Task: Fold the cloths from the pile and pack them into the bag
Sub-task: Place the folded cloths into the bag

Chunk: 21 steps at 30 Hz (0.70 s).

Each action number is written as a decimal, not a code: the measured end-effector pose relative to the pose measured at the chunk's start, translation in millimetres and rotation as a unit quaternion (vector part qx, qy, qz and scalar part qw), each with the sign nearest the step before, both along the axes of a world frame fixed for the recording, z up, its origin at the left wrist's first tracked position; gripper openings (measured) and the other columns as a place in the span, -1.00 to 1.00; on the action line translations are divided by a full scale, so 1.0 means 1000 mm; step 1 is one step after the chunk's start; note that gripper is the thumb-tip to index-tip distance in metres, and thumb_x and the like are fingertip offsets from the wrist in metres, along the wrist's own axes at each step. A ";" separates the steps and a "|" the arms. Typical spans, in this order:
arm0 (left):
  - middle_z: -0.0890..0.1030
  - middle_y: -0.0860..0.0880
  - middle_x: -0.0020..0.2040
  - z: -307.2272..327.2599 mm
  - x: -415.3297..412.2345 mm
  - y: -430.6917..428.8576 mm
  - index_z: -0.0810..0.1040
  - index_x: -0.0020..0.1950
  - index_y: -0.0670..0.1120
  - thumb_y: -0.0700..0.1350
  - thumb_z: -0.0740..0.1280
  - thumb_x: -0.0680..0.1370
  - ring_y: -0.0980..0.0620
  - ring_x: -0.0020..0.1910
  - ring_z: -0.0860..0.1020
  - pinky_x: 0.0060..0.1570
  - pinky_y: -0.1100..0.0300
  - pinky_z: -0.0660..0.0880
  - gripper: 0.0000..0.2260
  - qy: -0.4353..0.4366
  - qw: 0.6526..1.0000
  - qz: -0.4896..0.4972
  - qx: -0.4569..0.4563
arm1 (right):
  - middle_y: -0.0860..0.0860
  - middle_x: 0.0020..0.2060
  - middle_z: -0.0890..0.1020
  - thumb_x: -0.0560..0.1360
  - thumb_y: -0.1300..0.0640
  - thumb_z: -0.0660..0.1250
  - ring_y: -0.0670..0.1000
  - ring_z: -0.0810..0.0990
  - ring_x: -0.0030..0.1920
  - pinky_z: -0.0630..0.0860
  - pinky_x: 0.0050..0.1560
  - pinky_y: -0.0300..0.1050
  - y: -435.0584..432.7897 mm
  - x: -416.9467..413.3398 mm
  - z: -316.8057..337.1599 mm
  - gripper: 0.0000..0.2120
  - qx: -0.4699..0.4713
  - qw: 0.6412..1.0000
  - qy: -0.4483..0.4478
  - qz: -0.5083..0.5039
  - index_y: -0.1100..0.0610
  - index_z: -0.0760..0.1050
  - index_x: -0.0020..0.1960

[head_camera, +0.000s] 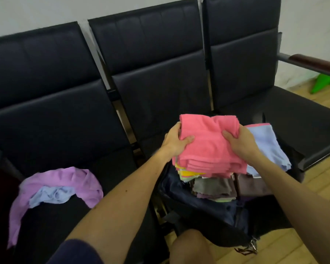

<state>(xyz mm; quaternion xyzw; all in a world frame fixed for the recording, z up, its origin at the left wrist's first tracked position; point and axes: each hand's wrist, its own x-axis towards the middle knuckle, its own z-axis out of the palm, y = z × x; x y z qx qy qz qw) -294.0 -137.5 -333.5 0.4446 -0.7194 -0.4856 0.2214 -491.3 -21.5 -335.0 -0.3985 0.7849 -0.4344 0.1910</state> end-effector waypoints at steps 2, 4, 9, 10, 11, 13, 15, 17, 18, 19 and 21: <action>0.59 0.00 0.24 -0.004 -0.009 -0.007 0.44 0.36 0.00 0.03 0.50 0.47 -0.06 0.24 0.55 0.28 -0.12 0.49 -0.50 -0.025 1.000 -0.003 -0.003 | 0.22 0.13 0.63 0.59 0.02 0.33 0.28 0.56 0.15 0.46 0.15 0.08 -0.007 -0.005 -0.008 -0.63 0.032 0.999 0.029 -0.006 0.19 0.46 0.32; 0.57 0.00 0.27 -0.008 -0.012 -0.012 0.41 0.40 0.01 0.04 0.50 0.47 -0.07 0.28 0.52 0.30 -0.12 0.48 -0.45 -0.028 1.000 -0.002 -0.004 | 0.23 0.10 0.63 0.58 0.00 0.33 0.30 0.57 0.13 0.48 0.12 0.11 -0.014 -0.008 -0.014 -0.63 0.063 0.997 0.050 -0.003 0.20 0.46 0.29; 0.66 -0.09 0.04 0.010 0.015 -0.006 0.47 0.22 -0.03 -0.04 0.47 0.52 0.01 0.00 0.64 0.01 0.05 0.61 -0.68 0.006 1.000 0.024 -0.002 | 0.34 0.22 0.48 0.52 0.10 0.37 0.38 0.46 0.20 0.40 0.20 0.21 -0.017 0.000 -0.006 -0.51 0.055 0.978 0.186 -0.072 0.28 0.33 0.36; 0.67 -0.11 -0.04 0.016 0.028 -0.004 0.48 0.17 -0.02 -0.05 0.44 0.55 0.03 -0.13 0.66 -0.14 0.08 0.64 -0.75 0.028 0.999 0.041 0.006 | 0.35 0.21 0.46 0.50 0.17 0.35 0.39 0.43 0.20 0.35 0.22 0.21 -0.015 0.007 -0.001 -0.53 0.005 0.960 0.268 -0.078 0.28 0.35 0.35; 0.67 -0.12 -0.09 0.019 0.054 -0.005 0.49 0.14 -0.02 -0.07 0.42 0.57 0.04 -0.22 0.65 -0.25 0.13 0.63 -0.81 0.048 0.996 0.068 0.014 | 0.34 0.19 0.47 0.47 0.23 0.34 0.38 0.42 0.20 0.30 0.22 0.19 -0.017 0.025 0.003 -0.57 -0.056 0.937 0.338 -0.072 0.28 0.40 0.31; 0.67 -0.11 -0.12 0.021 0.103 -0.006 0.53 0.12 -0.04 -0.10 0.40 0.58 0.06 -0.31 0.63 -0.35 0.19 0.59 -0.86 0.070 0.991 0.116 0.006 | 0.30 0.11 0.52 0.47 0.27 0.31 0.34 0.44 0.16 0.29 0.21 0.15 -0.021 0.067 0.012 -0.71 -0.165 0.903 0.394 -0.031 0.27 0.51 0.18; 0.65 -0.07 -0.19 0.002 0.167 -0.002 0.56 0.04 -0.06 -0.13 0.41 0.58 0.10 -0.38 0.60 -0.40 0.21 0.56 -0.92 0.045 0.985 0.168 0.000 | 0.23 0.02 0.55 0.49 0.26 0.30 0.27 0.47 0.10 0.32 0.20 0.13 -0.031 0.130 0.005 -0.82 -0.214 0.901 0.371 0.070 0.25 0.56 0.08; 0.64 -0.08 -0.22 -0.027 0.239 0.003 0.57 -0.05 -0.08 -0.16 0.41 0.57 0.11 -0.41 0.59 -0.40 0.18 0.57 -0.96 -0.016 0.975 0.222 0.011 | 0.16 -0.01 0.56 0.48 0.23 0.31 0.20 0.48 0.06 0.39 0.17 0.09 -0.046 0.202 -0.022 -0.83 -0.203 0.910 0.312 0.181 0.20 0.57 0.05; 0.65 -0.10 -0.22 -0.045 0.270 0.006 0.58 -0.10 -0.08 -0.18 0.42 0.56 0.08 -0.40 0.60 -0.37 0.10 0.61 -0.94 -0.050 0.967 0.248 0.018 | 0.12 -0.03 0.56 0.48 0.21 0.31 0.17 0.50 0.04 0.44 0.13 0.07 -0.052 0.236 -0.037 -0.84 -0.185 0.912 0.286 0.228 0.18 0.57 0.04; 0.66 -0.10 -0.23 -0.061 0.304 0.008 0.60 -0.14 -0.07 -0.19 0.43 0.54 0.03 -0.38 0.61 -0.32 0.02 0.64 -0.92 -0.085 0.957 0.277 0.029 | 0.09 -0.06 0.58 0.47 0.20 0.33 0.15 0.52 0.01 0.47 0.09 0.06 -0.060 0.274 -0.053 -0.86 -0.165 0.912 0.262 0.271 0.17 0.57 0.03; 0.67 -0.05 -0.27 -0.089 0.353 0.015 0.63 -0.18 -0.02 -0.18 0.44 0.53 0.00 -0.35 0.63 -0.23 -0.04 0.65 -0.89 -0.141 0.939 0.309 0.062 | 0.04 -0.11 0.62 0.48 0.22 0.39 0.11 0.57 -0.05 0.54 0.00 0.04 -0.073 0.332 -0.080 -0.90 -0.097 0.916 0.210 0.328 0.13 0.59 0.00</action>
